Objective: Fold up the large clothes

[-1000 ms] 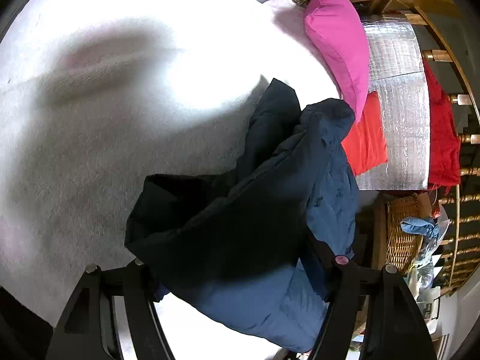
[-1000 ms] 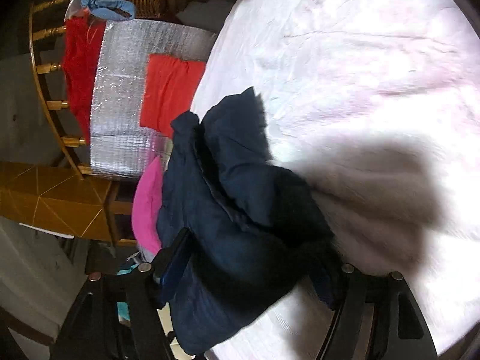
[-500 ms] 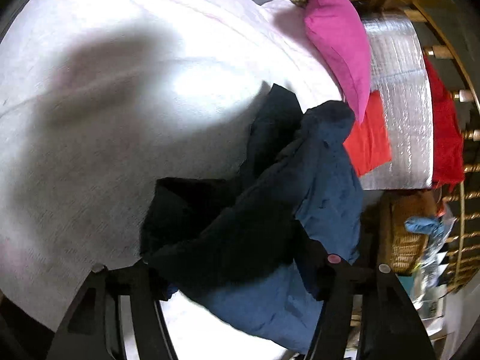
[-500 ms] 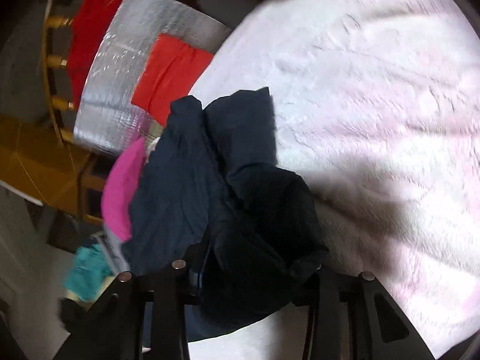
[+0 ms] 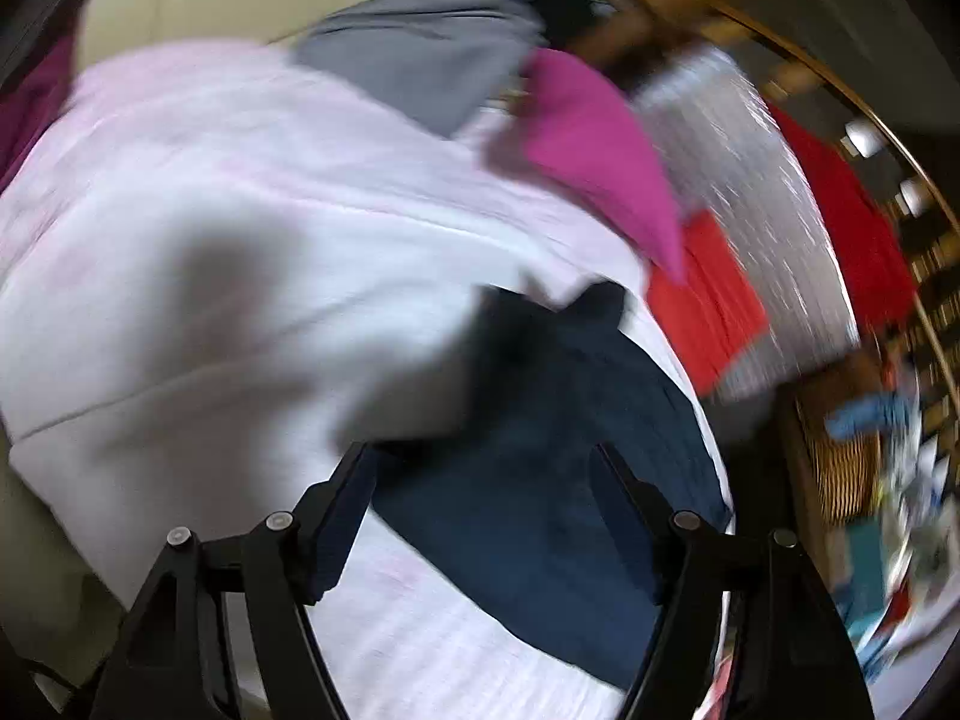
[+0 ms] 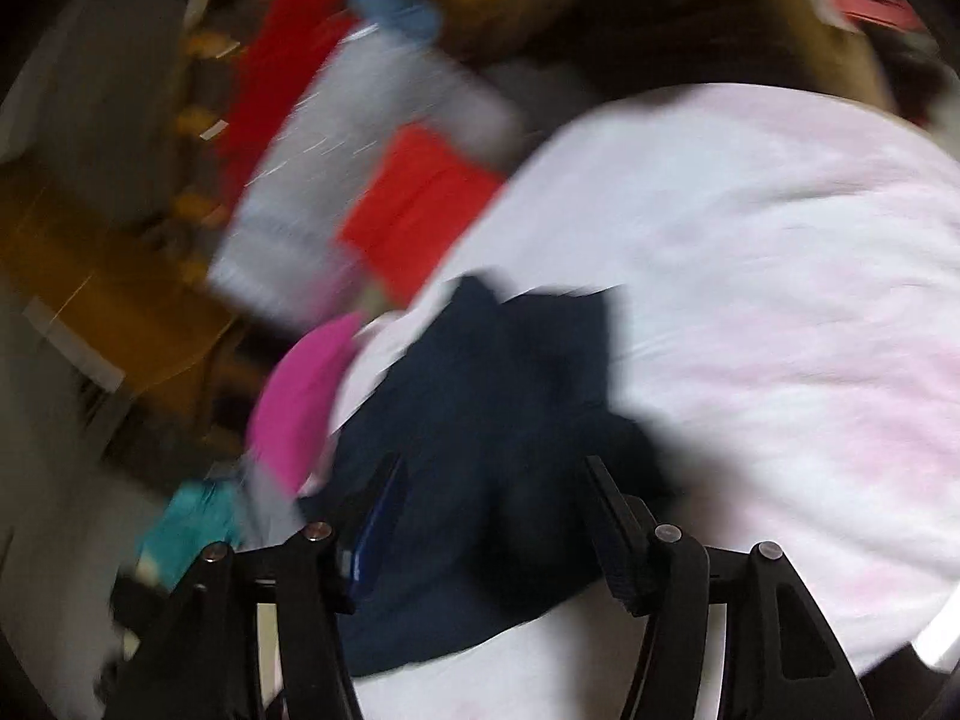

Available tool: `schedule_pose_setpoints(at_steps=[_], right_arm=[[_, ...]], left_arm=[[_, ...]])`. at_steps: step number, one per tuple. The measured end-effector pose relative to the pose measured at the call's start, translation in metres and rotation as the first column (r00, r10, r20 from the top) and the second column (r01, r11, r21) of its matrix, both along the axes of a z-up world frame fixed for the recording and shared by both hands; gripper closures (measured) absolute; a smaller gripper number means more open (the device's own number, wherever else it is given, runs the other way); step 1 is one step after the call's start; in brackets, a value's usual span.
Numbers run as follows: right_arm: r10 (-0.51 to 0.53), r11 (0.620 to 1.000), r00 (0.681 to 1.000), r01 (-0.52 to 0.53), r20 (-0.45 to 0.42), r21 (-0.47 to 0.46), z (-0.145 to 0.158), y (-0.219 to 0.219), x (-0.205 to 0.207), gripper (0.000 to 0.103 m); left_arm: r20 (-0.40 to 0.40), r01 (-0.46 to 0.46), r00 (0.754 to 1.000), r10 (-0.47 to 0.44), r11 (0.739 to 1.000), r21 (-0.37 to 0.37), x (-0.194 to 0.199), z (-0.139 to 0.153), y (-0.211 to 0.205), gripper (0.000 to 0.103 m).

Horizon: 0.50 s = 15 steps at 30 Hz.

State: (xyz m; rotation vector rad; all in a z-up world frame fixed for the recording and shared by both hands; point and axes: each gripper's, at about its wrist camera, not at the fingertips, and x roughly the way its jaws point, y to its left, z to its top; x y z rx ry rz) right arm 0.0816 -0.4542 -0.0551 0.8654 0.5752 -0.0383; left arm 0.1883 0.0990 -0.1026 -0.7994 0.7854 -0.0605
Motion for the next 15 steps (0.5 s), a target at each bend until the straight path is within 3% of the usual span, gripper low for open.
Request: schedule_pose_setpoints(at_steps=[3, 5, 7, 11, 13, 15], right_arm=[[0.164, 0.984, 0.986, -0.164, 0.002, -0.074, 0.002, 0.049, 0.022, 0.043], [0.258, 0.963, 0.966, -0.258, -0.014, -0.081, -0.005, 0.077, 0.039, 0.056], [0.306, 0.948, 0.951, -0.308, -0.036, -0.077, -0.013, 0.095, 0.048, 0.057], [0.329, 0.943, 0.936, -0.333, -0.127, -0.011, -0.045, 0.105, 0.067, 0.058], [0.329, 0.944, 0.927, -0.329, -0.18, 0.029, -0.061, 0.101, 0.073, 0.066], [0.338, 0.941, 0.92, -0.331, -0.198, 0.066, -0.066, 0.095, 0.073, 0.067]], left_arm=[[0.057, 0.091, 0.993, -0.101, 0.982, 0.168, 0.001, 0.017, -0.046, 0.029], [0.076, 0.133, 0.985, -0.155, 0.962, 0.238, 0.002, 0.022, -0.069, 0.029], [0.061, 0.172, 0.978, -0.197, 0.943, 0.285, 0.008, 0.02, -0.091, 0.028], [-0.099, 0.297, 0.955, -0.281, 0.878, 0.375, 0.029, -0.007, -0.126, 0.027], [-0.175, 0.352, 0.936, -0.305, 0.811, 0.467, 0.034, -0.024, -0.141, 0.021], [-0.191, 0.368, 0.93, -0.314, 0.79, 0.491, 0.033, -0.026, -0.143, 0.019]])
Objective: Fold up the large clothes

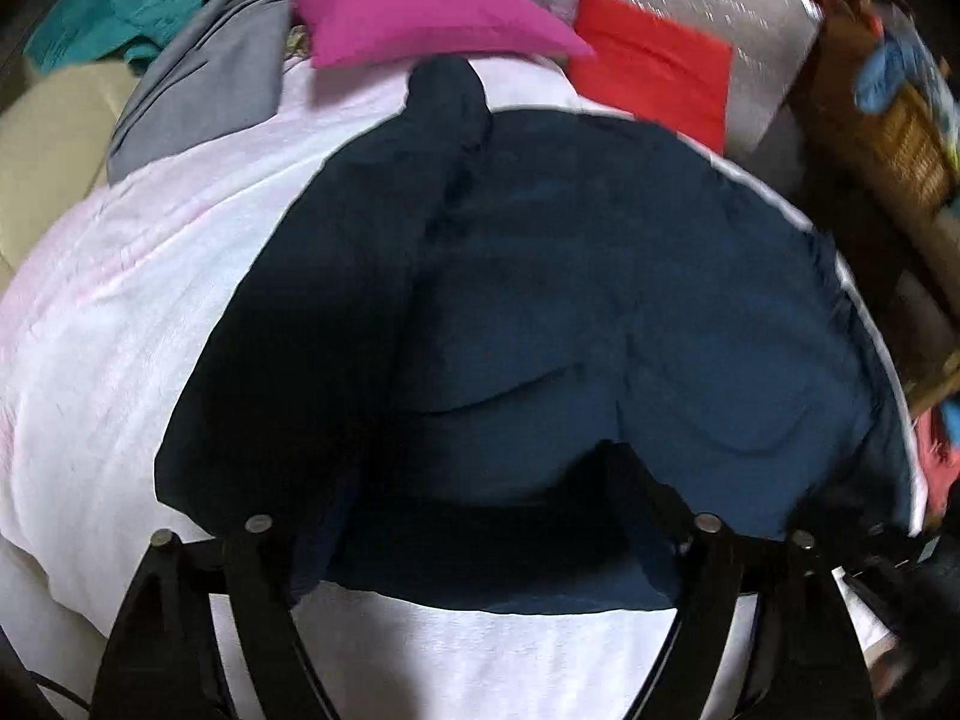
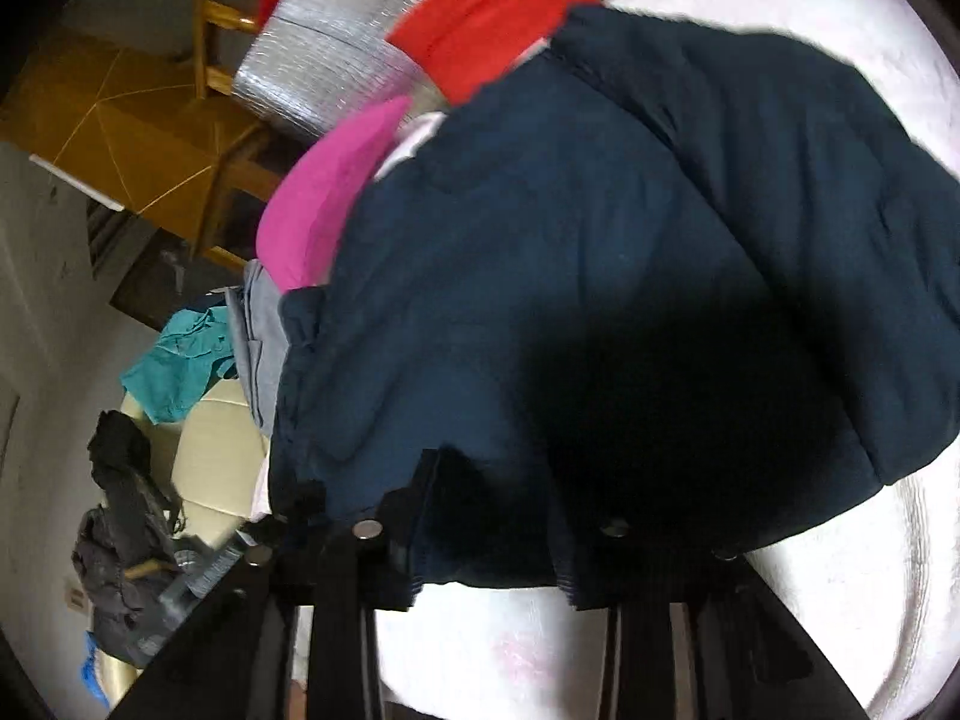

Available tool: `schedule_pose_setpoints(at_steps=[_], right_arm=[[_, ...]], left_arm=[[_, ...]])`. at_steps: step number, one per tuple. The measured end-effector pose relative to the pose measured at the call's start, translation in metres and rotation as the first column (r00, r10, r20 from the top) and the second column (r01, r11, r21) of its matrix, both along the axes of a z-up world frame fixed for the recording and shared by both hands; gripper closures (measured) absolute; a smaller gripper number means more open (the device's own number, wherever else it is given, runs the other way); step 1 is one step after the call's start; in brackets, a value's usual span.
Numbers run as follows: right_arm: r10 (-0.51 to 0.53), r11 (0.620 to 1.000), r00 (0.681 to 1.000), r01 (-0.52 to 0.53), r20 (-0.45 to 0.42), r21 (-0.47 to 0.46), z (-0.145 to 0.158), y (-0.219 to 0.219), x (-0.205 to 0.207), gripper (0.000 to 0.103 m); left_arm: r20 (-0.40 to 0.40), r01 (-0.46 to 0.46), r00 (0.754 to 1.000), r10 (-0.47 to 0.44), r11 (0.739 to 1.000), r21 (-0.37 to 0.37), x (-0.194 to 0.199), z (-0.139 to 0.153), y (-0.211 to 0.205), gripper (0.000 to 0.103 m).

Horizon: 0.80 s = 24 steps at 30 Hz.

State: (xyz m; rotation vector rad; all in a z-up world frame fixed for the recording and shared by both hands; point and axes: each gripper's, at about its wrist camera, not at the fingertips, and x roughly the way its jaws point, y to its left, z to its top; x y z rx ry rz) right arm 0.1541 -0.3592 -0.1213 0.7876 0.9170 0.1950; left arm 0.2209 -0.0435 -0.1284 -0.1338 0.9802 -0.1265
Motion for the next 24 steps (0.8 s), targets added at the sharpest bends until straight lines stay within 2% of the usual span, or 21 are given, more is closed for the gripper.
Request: schedule_pose_setpoints(at_steps=[3, 4, 7, 8, 11, 12, 14, 16, 18, 20, 21, 22, 23, 24], right_arm=[[0.005, 0.996, 1.0, -0.004, -0.007, 0.09, 0.001, -0.016, -0.009, 0.066], [0.0, 0.994, 1.0, 0.001, -0.006, 0.11, 0.001, -0.023, -0.014, 0.063], [-0.014, 0.984, 1.0, 0.018, -0.021, 0.175, 0.004, -0.041, -0.029, 0.042], [-0.008, 0.98, 1.0, 0.013, -0.027, 0.199, 0.002, -0.044, -0.029, 0.037], [0.016, 0.977, 0.998, -0.003, -0.06, 0.212, 0.0, -0.045, -0.033, 0.036], [0.011, 0.977, 0.997, 0.005, -0.073, 0.214, -0.002, -0.044, -0.032, 0.036], [-0.037, 0.965, 0.992, 0.066, -0.117, 0.254, -0.014, -0.049, -0.033, 0.035], [-0.129, 0.946, 0.98, 0.167, -0.151, 0.277, -0.023, -0.061, -0.035, 0.033], [-0.258, 0.912, 0.954, 0.293, -0.153, 0.287, -0.027, -0.077, -0.041, 0.032], [-0.359, 0.876, 0.928, 0.372, -0.097, 0.307, -0.026, -0.09, -0.046, 0.033], [-0.366, 0.876, 0.927, 0.372, -0.078, 0.306, -0.024, -0.091, -0.045, 0.035], [-0.366, 0.882, 0.929, 0.366, -0.059, 0.296, -0.021, -0.09, -0.042, 0.048], [-0.363, 0.896, 0.931, 0.359, -0.034, 0.262, -0.017, -0.086, -0.041, 0.06], [-0.352, 0.921, 0.936, 0.345, 0.01, 0.181, -0.006, -0.08, -0.041, 0.061]], left_arm=[[-0.009, -0.007, 1.0, 0.006, 0.998, -0.058, -0.006, 0.007, 0.014, 0.019], [-0.011, -0.017, 1.0, 0.016, 0.997, -0.08, -0.008, 0.01, 0.019, 0.019], [-0.038, -0.053, 0.998, 0.046, 0.973, -0.224, -0.025, 0.017, 0.047, 0.019], [-0.061, -0.084, 0.996, 0.069, 0.954, -0.289, -0.032, 0.017, 0.06, 0.019], [-0.154, -0.203, 0.975, 0.158, 0.915, -0.349, -0.048, 0.004, 0.086, 0.019], [-0.202, -0.247, 0.963, 0.181, 0.893, -0.377, -0.051, -0.004, 0.095, 0.019], [-0.262, -0.313, 0.941, 0.212, 0.841, -0.442, -0.049, -0.016, 0.109, 0.019], [-0.265, -0.37, 0.925, 0.272, 0.804, -0.466, -0.047, -0.019, 0.12, 0.019], [-0.234, -0.393, 0.919, 0.318, 0.792, -0.467, -0.044, -0.018, 0.127, 0.019], [-0.212, -0.399, 0.917, 0.339, 0.8, -0.448, -0.041, -0.018, 0.129, 0.021], [-0.201, -0.399, 0.917, 0.345, 0.816, -0.419, -0.038, -0.018, 0.127, 0.021], [-0.192, -0.392, 0.919, 0.343, 0.834, -0.388, -0.037, -0.018, 0.125, 0.024], [-0.185, -0.382, 0.924, 0.335, 0.844, -0.378, -0.037, -0.018, 0.123, 0.032], [-0.173, -0.364, 0.931, 0.322, 0.856, -0.367, -0.038, -0.017, 0.119, 0.033]])
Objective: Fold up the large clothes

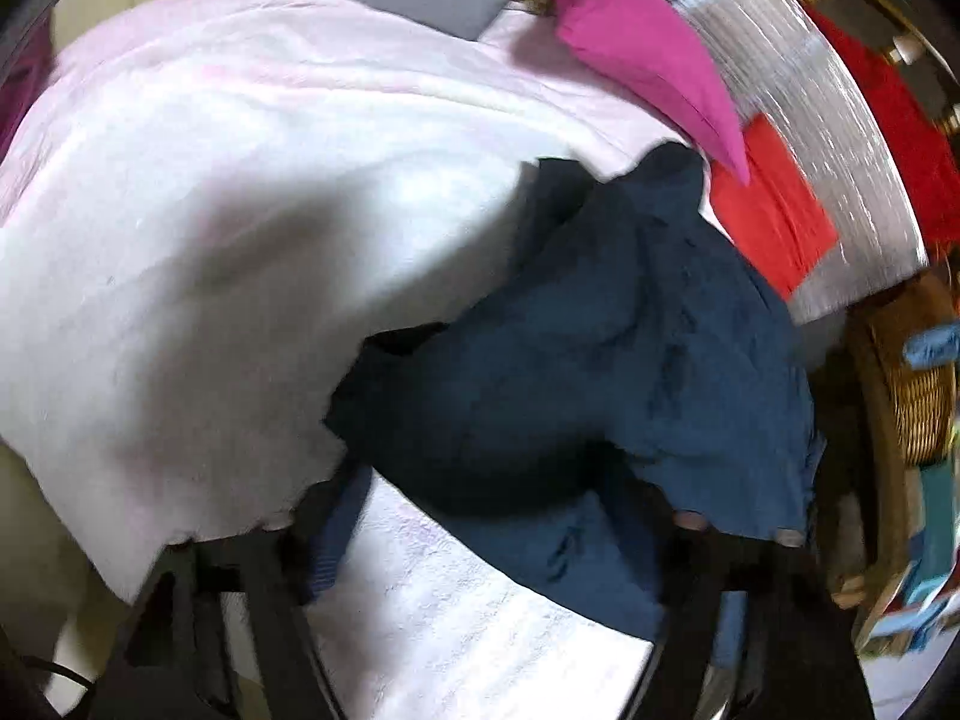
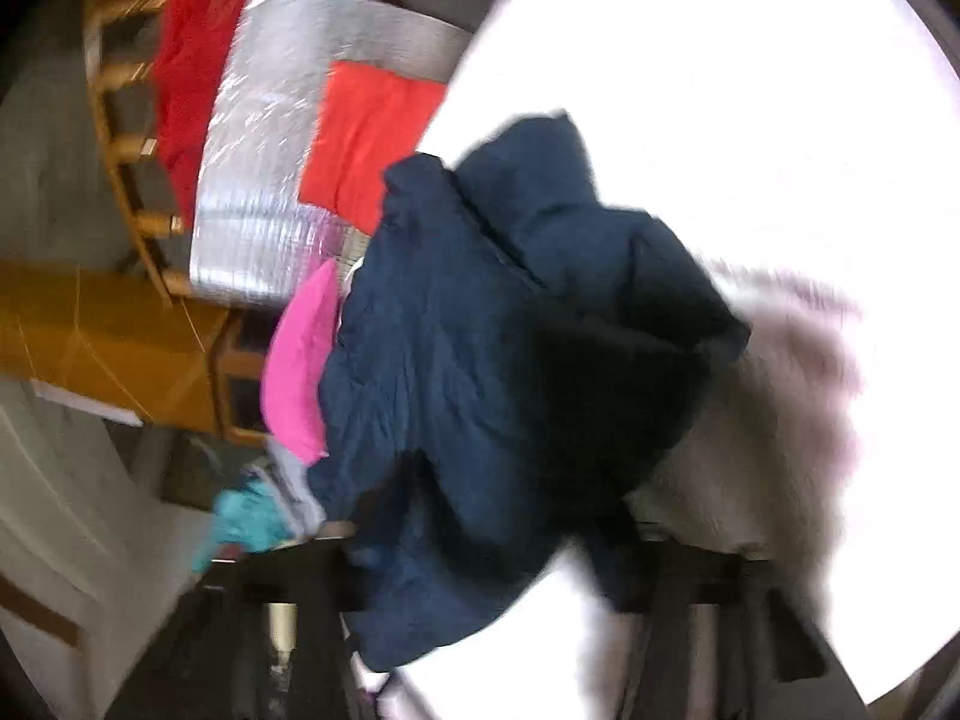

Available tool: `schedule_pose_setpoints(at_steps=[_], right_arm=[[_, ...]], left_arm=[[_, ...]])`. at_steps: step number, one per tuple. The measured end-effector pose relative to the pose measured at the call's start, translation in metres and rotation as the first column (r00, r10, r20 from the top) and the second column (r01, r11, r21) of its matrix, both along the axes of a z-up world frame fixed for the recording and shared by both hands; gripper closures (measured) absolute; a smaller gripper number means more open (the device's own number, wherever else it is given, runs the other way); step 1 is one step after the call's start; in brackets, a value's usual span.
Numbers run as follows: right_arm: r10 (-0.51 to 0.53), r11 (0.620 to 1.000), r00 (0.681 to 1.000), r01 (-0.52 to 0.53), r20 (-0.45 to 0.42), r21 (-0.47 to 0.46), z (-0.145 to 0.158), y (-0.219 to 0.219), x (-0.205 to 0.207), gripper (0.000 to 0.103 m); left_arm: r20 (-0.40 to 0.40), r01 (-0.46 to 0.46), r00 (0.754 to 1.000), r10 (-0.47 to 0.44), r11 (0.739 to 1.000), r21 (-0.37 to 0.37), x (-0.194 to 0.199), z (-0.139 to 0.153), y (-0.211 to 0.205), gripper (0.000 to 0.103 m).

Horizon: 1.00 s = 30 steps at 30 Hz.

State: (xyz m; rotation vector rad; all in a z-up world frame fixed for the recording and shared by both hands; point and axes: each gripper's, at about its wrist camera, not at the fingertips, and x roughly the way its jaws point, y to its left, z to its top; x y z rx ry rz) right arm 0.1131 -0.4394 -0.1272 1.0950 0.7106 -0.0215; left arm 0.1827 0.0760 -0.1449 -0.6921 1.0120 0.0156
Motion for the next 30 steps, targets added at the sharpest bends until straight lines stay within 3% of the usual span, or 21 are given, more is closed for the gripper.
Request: schedule_pose_setpoints(at_steps=[3, 4, 7, 10, 12, 14, 16, 19, 22, 25, 27, 30], right_arm=[[0.051, 0.977, 0.998, -0.044, 0.028, -0.207, 0.024, 0.02, 0.002, 0.061], [0.058, 0.968, 0.998, -0.055, 0.007, -0.246, 0.024, 0.024, 0.003, 0.061], [0.05, 0.969, 0.994, -0.073, -0.101, -0.236, 0.004, 0.022, 0.008, 0.061], [0.064, 0.975, 0.992, -0.086, -0.112, -0.205, 0.011, 0.021, 0.003, 0.059], [0.076, 0.97, 0.99, -0.101, -0.117, -0.222, 0.023, 0.022, -0.004, 0.05], [0.09, 0.964, 0.991, -0.111, -0.096, -0.243, 0.035, 0.022, -0.021, 0.035], [0.103, 0.944, 0.991, -0.125, -0.086, -0.306, 0.052, 0.032, -0.032, 0.035], [0.161, 0.887, 0.983, -0.182, -0.085, -0.424, 0.075, 0.05, -0.048, 0.035], [0.223, 0.805, 0.972, -0.229, -0.078, -0.548, 0.105, 0.075, -0.063, 0.033], [0.256, 0.731, 0.965, -0.228, -0.051, -0.644, 0.136, 0.093, -0.079, 0.029], [0.268, 0.688, 0.963, -0.219, -0.039, -0.691, 0.153, 0.103, -0.089, 0.028], [0.285, 0.629, 0.958, -0.197, -0.012, -0.752, 0.179, 0.117, -0.108, 0.028]], left_arm=[[-0.022, 0.044, 0.999, -0.042, 0.993, 0.112, 0.001, -0.002, -0.01, 0.03], [-0.053, 0.058, 0.997, -0.052, 0.992, 0.114, 0.002, -0.008, -0.011, 0.027], [-0.044, 0.051, 0.998, -0.047, 0.994, 0.101, -0.004, -0.006, -0.005, 0.027], [-0.01, 0.058, 0.998, -0.058, 0.978, 0.199, -0.017, 0.012, -0.006, 0.028], [0.061, 0.041, 0.996, -0.063, 0.947, 0.32, -0.033, 0.036, -0.012, 0.028], [0.124, 0.012, 0.99, -0.071, 0.908, 0.419, -0.052, 0.06, -0.016, 0.028], [0.193, -0.009, 0.976, -0.099, 0.87, 0.493, -0.077, 0.089, -0.021, 0.027], [0.266, -0.041, 0.954, -0.135, 0.824, 0.565, -0.11, 0.123, -0.027, 0.018], [0.33, -0.078, 0.928, -0.174, 0.773, 0.629, -0.135, 0.155, -0.037, 0.016], [0.355, -0.09, 0.91, -0.213, 0.735, 0.672, -0.128, 0.175, -0.053, 0.014], [0.376, -0.1, 0.897, -0.233, 0.722, 0.685, -0.145, 0.192, -0.057, 0.012], [0.417, -0.121, 0.876, -0.242, 0.727, 0.676, -0.157, 0.208, -0.059, 0.007]])
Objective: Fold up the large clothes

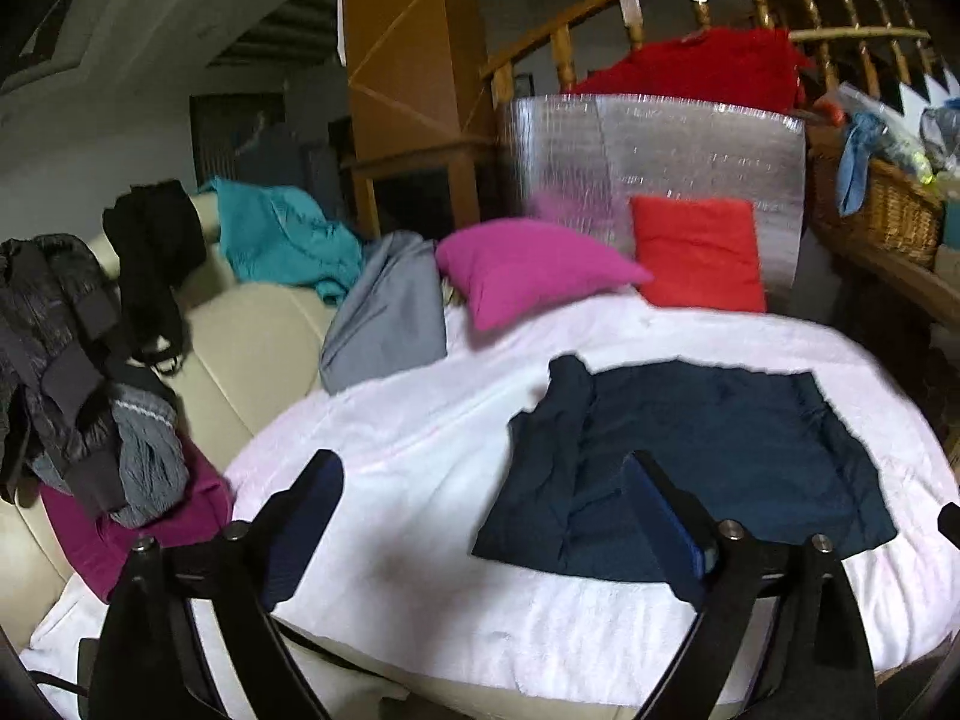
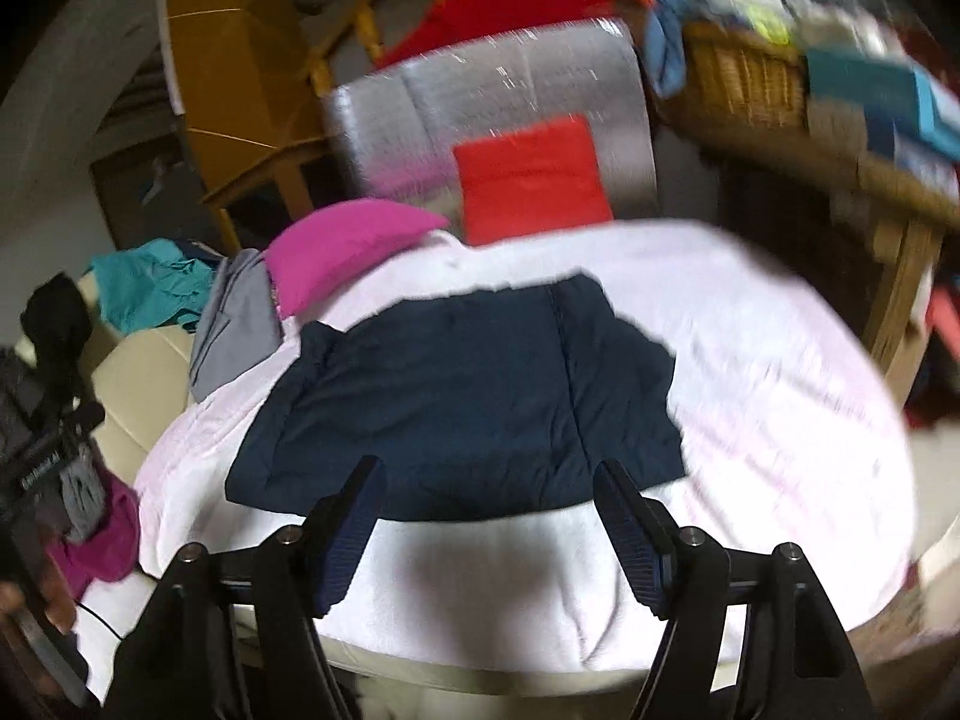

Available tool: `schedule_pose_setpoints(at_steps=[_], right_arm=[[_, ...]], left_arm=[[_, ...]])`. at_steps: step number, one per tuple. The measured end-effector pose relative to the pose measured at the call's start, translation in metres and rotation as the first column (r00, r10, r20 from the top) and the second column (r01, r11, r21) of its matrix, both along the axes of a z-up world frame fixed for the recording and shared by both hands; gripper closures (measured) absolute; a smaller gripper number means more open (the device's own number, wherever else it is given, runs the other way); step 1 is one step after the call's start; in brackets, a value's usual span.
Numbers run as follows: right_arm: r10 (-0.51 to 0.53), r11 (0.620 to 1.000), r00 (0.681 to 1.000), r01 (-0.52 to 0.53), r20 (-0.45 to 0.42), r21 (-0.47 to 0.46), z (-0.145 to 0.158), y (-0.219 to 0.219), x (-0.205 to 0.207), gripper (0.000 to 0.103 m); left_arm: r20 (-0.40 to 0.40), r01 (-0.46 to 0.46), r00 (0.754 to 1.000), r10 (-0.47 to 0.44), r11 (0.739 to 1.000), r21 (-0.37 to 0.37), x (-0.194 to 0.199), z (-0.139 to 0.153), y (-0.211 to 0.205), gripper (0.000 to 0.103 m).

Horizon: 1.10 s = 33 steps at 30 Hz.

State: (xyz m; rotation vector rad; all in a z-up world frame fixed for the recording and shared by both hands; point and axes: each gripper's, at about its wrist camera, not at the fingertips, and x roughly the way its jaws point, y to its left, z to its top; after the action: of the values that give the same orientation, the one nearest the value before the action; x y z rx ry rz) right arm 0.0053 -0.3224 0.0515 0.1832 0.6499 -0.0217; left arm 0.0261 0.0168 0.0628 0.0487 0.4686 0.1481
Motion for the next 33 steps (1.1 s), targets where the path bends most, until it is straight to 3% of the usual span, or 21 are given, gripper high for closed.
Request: schedule_pose_setpoints(at_steps=[5, 13, 19, 25, 33], right_arm=[[0.023, 0.992, 0.997, -0.014, 0.071, -0.127, 0.033, 0.019, -0.03, 0.023], [0.029, 0.981, 0.988, 0.0, 0.15, -0.195, 0.068, 0.034, -0.063, 0.018], [0.042, 0.982, 0.985, -0.01, 0.17, -0.188, 0.088, 0.038, -0.081, 0.016], [0.032, 0.983, 0.984, 0.0, 0.175, -0.183, 0.099, 0.042, -0.091, 0.016], [0.015, 0.997, 0.989, -0.004, 0.147, -0.075, 0.094, 0.049, -0.09, 0.016]], left_arm=[[0.051, 0.009, 0.999, -0.008, 1.0, -0.015, -0.017, 0.023, -0.005, 0.007], [0.092, -0.006, 0.996, 0.006, 1.0, -0.001, -0.039, 0.049, -0.01, 0.007], [0.114, 0.002, 0.993, 0.001, 1.0, -0.027, -0.059, 0.064, -0.013, 0.007], [0.147, -0.012, 0.989, 0.013, 1.0, -0.005, -0.077, 0.077, -0.016, 0.007], [0.168, -0.019, 0.986, 0.018, 1.0, 0.009, -0.091, 0.088, -0.022, 0.002]])
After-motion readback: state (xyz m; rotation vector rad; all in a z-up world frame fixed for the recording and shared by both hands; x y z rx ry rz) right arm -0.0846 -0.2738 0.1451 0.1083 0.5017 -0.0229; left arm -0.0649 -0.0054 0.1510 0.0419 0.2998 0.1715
